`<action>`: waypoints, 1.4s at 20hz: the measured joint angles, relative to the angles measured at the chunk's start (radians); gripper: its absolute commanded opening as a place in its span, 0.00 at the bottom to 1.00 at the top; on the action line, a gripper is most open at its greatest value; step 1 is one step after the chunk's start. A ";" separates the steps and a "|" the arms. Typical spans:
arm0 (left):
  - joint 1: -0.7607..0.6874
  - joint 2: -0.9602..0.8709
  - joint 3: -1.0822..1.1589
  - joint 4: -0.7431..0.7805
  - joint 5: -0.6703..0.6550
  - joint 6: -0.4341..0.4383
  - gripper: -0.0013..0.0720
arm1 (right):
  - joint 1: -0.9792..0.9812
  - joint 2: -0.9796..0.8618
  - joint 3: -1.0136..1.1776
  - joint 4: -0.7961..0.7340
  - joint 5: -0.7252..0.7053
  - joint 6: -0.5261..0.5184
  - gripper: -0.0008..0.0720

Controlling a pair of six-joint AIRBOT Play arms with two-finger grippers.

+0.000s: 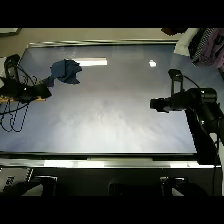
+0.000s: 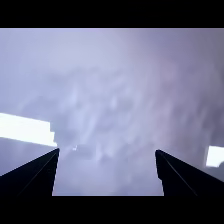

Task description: Fold the clothes and pants, and hang the long-sleeved shirts on hangers.

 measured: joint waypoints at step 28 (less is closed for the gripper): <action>0.038 -0.829 0.653 0.077 0.383 -0.160 0.04 | 0.000 0.000 0.000 0.000 0.000 0.000 0.05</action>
